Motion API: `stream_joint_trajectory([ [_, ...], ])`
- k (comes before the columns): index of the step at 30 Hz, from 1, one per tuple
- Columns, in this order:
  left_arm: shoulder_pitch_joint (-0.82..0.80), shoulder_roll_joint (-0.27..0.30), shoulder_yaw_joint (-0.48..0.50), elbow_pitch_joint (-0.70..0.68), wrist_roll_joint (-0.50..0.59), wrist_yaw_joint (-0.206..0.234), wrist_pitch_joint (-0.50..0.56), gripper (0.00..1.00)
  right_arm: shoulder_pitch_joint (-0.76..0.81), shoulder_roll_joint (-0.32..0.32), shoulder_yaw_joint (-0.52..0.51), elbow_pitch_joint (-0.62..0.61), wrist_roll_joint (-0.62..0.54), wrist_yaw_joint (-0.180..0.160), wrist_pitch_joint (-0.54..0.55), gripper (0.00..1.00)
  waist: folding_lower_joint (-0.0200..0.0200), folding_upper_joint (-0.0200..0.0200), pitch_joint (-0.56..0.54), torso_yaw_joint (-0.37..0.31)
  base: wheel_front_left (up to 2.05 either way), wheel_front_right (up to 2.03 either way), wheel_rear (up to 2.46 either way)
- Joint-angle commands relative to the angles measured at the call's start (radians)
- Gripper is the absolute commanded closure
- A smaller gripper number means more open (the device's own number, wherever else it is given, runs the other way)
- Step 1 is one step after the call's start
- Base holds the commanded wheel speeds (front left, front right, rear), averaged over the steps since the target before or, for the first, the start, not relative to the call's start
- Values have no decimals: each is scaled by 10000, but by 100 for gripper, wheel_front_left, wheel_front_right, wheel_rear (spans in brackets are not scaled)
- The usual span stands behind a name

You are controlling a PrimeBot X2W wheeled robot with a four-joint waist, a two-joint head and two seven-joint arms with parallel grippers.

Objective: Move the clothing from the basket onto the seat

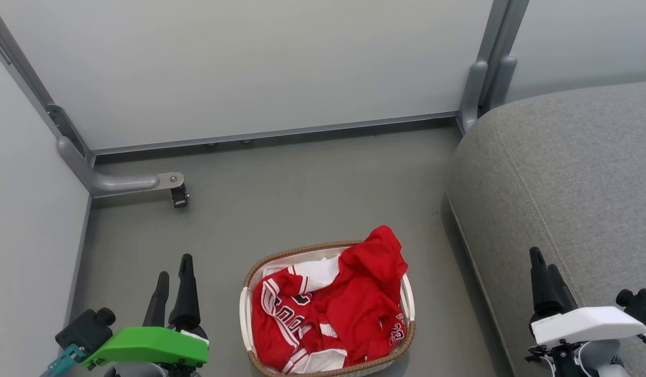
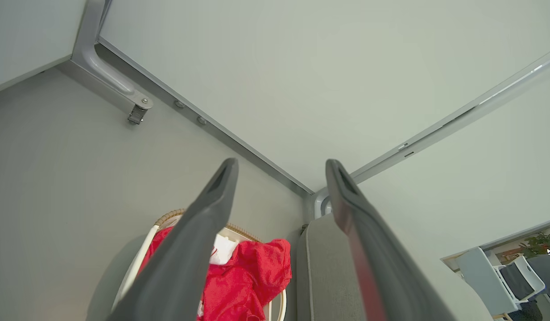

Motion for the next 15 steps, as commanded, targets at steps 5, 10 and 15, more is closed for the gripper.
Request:
stream_joint_trajectory([
  [5, 76, 73, -320, -177, 1324, 104, -220, 0, 13, -79, 145, -245, -1173, 3, -232, 0, 0, -1, 13, 5, 0, 0, 0],
  [10, 139, 77, -496, -218, 1999, 233, -361, 0, 40, -84, 289, -367, -2036, 4, -361, 0, 0, -1, 24, 14, 0, 0, 0],
  [15, 197, 81, -632, -178, 2638, 337, -497, 0, 103, -91, 391, -392, -2734, 4, -497, 0, 0, -1, 28, 27, 0, 0, 0],
])
